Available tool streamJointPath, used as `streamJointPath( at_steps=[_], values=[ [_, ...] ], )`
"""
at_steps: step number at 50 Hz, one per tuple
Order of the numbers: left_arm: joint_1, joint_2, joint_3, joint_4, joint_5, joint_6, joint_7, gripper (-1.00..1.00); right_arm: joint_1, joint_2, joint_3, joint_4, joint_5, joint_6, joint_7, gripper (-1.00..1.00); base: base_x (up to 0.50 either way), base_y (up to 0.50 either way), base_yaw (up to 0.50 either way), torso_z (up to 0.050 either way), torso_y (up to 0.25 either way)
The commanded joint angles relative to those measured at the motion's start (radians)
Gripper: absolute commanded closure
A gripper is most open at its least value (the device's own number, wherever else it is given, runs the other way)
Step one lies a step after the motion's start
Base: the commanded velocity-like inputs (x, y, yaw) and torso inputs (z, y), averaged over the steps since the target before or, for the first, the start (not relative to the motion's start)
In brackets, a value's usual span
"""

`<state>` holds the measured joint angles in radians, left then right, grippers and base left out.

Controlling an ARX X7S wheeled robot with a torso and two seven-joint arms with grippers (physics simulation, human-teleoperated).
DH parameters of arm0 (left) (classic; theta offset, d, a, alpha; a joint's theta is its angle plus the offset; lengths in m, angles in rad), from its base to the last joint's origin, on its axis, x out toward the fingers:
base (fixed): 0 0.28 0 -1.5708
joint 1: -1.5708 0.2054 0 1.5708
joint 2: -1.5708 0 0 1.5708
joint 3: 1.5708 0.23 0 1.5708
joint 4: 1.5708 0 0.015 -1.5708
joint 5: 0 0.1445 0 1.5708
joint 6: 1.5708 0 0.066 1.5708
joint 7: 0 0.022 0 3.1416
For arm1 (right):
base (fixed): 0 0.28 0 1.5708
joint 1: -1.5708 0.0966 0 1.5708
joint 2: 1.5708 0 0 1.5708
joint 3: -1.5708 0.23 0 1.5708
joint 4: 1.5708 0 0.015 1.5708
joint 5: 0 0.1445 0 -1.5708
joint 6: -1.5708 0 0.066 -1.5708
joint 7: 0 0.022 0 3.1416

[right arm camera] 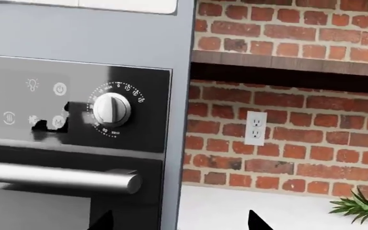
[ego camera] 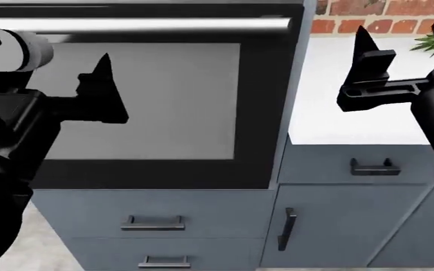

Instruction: Open the microwave door

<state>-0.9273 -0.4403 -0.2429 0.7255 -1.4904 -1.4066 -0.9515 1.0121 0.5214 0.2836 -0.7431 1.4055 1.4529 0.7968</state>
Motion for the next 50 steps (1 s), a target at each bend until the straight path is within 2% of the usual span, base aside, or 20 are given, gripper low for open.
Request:
streamJointPath(
  at_steps=[1, 10, 19, 50],
  values=[
    [-0.255, -0.182, 0.047, -0.093, -0.432, 0.011, -0.333, -1.00, 0.243, 0.182, -0.082, 0.091, 0.425, 0.016, 0.326, -1.00, 0.00, -0.17, 0.00, 0.000, 0.000],
    [-0.300, -0.225, 0.067, -0.101, -0.456, 0.042, -0.362, -1.00, 0.287, 0.203, -0.125, 0.107, 0.433, -0.004, 0.341, -1.00, 0.00, -0.34, 0.00, 0.000, 0.000],
    [-0.268, -0.251, 0.044, -0.081, -0.450, 0.055, -0.365, -1.00, 0.284, 0.207, -0.126, 0.096, 0.412, -0.014, 0.313, -1.00, 0.03, -0.26, 0.00, 0.000, 0.000],
    [-0.296, -0.278, 0.083, -0.052, -0.465, 0.108, -0.367, -1.00, 0.293, 0.224, -0.164, 0.069, 0.389, -0.051, 0.272, -1.00, 0.29, -0.07, 0.00, 0.000, 0.000]
  ],
)
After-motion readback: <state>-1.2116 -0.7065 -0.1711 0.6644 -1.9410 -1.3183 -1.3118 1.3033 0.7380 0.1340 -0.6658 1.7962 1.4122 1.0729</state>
